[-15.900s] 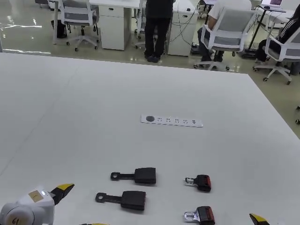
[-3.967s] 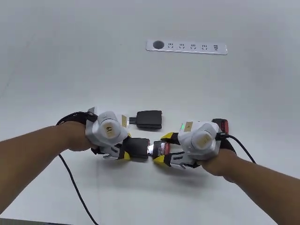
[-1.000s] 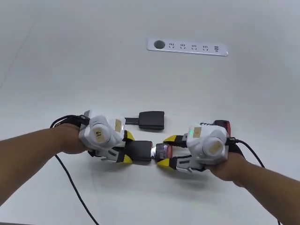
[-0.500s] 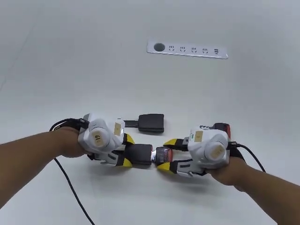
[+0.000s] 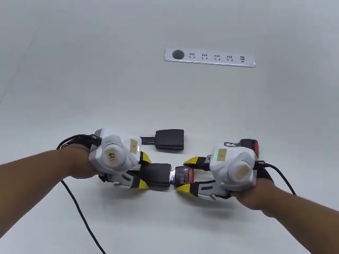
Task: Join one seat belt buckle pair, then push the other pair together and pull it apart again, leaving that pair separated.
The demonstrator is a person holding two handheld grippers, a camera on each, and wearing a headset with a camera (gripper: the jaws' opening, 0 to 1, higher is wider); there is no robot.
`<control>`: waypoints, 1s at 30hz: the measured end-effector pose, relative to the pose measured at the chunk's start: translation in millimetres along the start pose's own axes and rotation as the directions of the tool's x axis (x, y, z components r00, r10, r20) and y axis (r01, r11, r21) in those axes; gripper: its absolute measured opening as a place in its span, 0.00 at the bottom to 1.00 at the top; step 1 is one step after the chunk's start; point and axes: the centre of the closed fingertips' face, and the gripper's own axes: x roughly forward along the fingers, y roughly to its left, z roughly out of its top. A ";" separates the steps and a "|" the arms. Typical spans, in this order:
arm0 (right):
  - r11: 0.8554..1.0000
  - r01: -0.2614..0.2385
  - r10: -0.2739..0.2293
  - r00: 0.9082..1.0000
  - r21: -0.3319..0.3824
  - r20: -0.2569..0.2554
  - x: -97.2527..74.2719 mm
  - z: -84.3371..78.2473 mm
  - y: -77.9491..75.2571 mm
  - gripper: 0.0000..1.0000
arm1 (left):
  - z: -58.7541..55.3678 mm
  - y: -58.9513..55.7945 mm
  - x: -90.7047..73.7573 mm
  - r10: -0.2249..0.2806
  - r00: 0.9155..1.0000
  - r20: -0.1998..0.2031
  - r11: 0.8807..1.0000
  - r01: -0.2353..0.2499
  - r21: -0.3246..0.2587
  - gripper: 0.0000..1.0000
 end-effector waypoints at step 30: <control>0.980 0.158 -0.163 0.986 0.119 0.038 -65.8 -11.1 -7.1 0.72 | 31.7 22.0 -34.7 0.164 0.984 0.072 0.982 -0.157 -0.102 0.70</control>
